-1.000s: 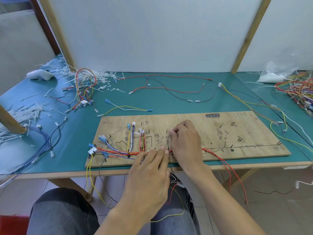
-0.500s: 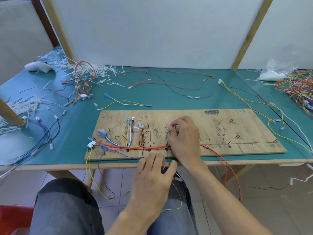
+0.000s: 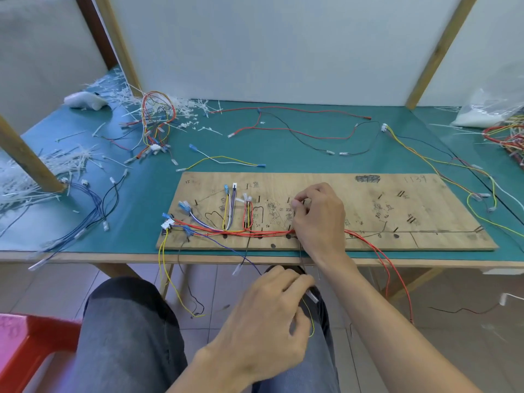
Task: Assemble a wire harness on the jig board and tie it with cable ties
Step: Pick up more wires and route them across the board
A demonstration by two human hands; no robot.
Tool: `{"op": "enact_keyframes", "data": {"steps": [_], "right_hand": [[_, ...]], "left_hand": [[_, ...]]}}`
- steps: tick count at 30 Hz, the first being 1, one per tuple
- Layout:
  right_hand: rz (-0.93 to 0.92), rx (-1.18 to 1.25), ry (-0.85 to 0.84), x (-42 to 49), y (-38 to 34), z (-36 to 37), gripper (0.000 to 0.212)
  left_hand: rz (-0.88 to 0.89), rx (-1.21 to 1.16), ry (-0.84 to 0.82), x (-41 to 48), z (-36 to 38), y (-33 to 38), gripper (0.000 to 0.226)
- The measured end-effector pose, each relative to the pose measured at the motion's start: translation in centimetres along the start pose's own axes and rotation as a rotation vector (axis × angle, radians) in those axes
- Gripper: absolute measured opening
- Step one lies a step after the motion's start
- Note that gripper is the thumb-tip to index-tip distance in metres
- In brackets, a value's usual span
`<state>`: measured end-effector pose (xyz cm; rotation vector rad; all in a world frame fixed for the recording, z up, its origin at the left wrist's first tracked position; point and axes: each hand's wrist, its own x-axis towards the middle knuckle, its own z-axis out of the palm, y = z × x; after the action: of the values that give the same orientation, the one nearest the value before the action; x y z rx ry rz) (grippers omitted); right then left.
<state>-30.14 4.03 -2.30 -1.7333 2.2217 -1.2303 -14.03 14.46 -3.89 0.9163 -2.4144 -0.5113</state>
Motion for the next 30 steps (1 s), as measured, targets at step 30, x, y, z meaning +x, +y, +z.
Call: {"op": "enact_keyframes", "data": {"steps": [30], "right_hand": [[-0.413,0.186,-0.14,-3.9,0.7,-1.4,0.003]], "left_hand": [[-0.601,-0.152,0.228,2.1,-9.5,-3.5,0.013]]}}
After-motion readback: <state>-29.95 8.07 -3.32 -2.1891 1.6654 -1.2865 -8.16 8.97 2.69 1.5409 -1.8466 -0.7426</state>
